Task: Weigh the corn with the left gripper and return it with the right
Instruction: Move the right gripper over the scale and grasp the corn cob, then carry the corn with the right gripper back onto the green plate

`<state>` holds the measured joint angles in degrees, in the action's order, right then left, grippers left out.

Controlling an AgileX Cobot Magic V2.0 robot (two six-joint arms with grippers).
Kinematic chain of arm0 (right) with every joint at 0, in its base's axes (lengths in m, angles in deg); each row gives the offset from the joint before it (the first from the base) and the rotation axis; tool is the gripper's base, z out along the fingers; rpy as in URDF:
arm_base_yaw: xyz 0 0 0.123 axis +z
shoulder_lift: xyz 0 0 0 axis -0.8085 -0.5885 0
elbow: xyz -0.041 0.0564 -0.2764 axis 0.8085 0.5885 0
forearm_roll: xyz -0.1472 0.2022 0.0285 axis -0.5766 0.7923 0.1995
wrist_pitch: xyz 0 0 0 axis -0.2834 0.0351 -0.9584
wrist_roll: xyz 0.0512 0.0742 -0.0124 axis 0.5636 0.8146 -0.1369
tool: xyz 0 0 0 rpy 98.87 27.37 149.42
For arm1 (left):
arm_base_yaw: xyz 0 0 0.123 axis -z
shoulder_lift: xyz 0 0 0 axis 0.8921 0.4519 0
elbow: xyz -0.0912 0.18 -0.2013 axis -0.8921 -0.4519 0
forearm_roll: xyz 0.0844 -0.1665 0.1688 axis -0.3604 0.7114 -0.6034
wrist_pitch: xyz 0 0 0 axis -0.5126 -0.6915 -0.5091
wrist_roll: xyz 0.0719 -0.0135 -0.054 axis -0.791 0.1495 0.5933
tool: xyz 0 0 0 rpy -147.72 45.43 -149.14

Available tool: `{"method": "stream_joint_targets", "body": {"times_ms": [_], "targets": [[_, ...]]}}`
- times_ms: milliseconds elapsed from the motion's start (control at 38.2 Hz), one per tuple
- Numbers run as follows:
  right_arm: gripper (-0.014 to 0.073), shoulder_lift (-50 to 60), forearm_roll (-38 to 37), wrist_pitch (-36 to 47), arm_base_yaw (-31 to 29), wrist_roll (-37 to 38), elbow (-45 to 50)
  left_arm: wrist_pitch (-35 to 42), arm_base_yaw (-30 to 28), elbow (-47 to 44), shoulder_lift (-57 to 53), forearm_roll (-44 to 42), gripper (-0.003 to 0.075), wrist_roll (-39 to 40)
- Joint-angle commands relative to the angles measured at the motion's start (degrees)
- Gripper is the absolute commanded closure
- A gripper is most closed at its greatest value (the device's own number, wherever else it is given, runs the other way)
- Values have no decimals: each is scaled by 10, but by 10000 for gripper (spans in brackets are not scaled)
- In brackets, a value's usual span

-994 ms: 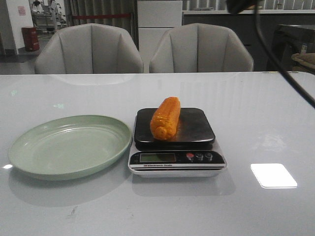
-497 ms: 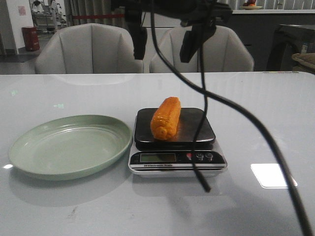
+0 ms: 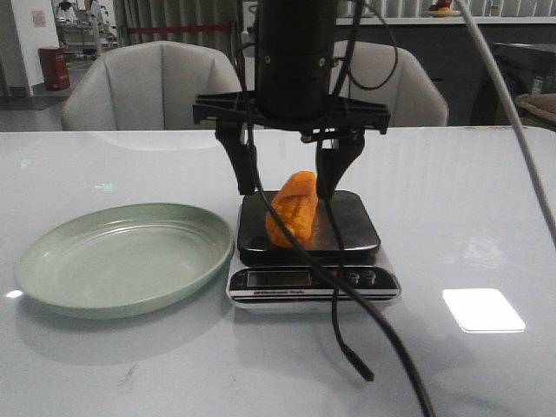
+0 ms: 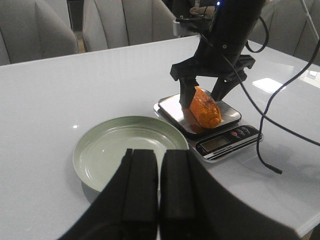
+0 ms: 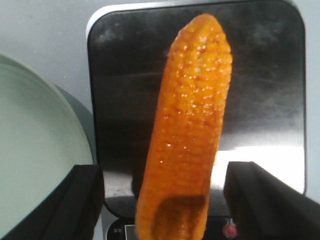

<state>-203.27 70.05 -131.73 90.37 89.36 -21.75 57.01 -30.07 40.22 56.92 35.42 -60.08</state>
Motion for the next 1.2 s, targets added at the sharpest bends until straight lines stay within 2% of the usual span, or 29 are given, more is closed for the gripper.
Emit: {"method": "stream_joint_targets", "body": {"times_ms": [0, 105, 183, 236, 340, 393, 445, 680, 916, 1178], "targets": [[0, 22, -2, 2, -2, 1, -20, 46, 0, 14, 6, -2, 596, -1], [13, 14, 4, -2, -2, 0, -20, 46, 0, 14, 6, -2, 596, -1], [83, 8, 19, -3, -2, -17, -20, 46, 0, 14, 6, -2, 596, -1], [172, 6, 22, -6, -2, -26, -20, 46, 0, 14, 6, -2, 596, -1], [412, 4, 22, -9, -2, -27, -20, 46, 0, 14, 6, -2, 596, -1], [471, 5, 22, -11, -2, -27, -27, 46, 0, 14, 6, -2, 596, -1], [448, 7, 24, -11, 1, -27, -39, 46, 0, 14, 6, -2, 596, -1], [449, 10, 28, 14, 43, -28, -97, 46, 0, 14, 6, -2, 596, -1], [449, -11, 60, 100, 83, -28, -99, 46, 0, 14, 6, -2, 596, -1], [435, -54, 71, 109, 110, -28, -99, 46, 0, 14, 6, -2, 596, -1]]}}
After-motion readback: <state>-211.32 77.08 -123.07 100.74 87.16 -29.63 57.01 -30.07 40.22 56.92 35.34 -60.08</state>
